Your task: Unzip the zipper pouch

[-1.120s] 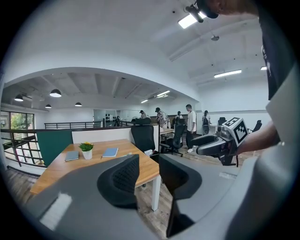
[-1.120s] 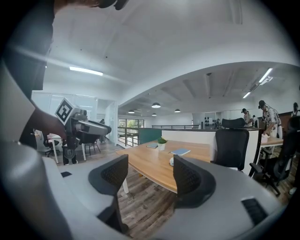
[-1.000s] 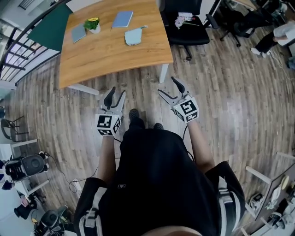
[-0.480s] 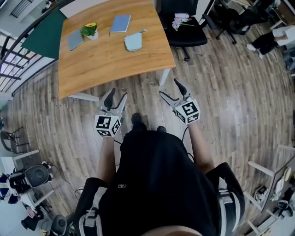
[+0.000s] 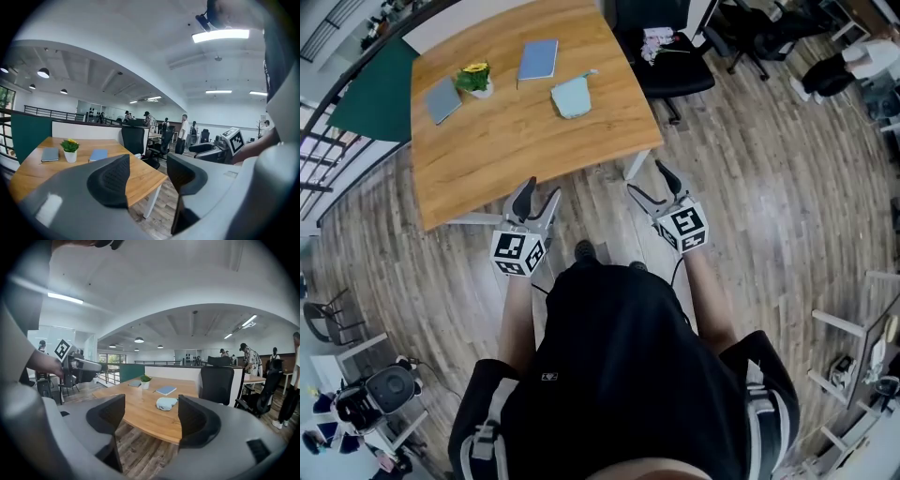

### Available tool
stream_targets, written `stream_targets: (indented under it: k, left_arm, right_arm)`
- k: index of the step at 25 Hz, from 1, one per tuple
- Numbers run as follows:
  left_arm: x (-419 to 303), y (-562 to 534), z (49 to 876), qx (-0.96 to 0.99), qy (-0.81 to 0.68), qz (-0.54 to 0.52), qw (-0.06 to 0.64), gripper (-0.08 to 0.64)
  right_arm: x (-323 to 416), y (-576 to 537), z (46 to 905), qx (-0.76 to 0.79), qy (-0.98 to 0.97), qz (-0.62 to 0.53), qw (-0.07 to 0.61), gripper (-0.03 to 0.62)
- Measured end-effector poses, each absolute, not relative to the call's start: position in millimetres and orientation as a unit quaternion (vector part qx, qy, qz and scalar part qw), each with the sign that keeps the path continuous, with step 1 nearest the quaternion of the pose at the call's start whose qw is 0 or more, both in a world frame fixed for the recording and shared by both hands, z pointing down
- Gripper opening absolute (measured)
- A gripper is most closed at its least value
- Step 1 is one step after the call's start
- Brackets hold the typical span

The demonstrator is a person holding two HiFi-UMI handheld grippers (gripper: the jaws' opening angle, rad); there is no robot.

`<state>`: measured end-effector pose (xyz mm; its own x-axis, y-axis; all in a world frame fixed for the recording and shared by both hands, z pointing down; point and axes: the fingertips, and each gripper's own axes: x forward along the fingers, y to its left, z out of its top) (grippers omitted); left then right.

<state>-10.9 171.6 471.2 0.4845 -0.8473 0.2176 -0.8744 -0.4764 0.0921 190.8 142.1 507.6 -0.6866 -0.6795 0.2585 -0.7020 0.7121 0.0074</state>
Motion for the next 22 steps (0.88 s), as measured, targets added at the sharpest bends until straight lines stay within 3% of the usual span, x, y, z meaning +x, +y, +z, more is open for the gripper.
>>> stream_targets:
  k: [22]
  left_arm:
    - [-99,110,496,0.882,-0.445,0.089,0.126,0.221]
  right_arm:
    - [120,77,530,0.424,-0.889,0.056,0.164,0.327]
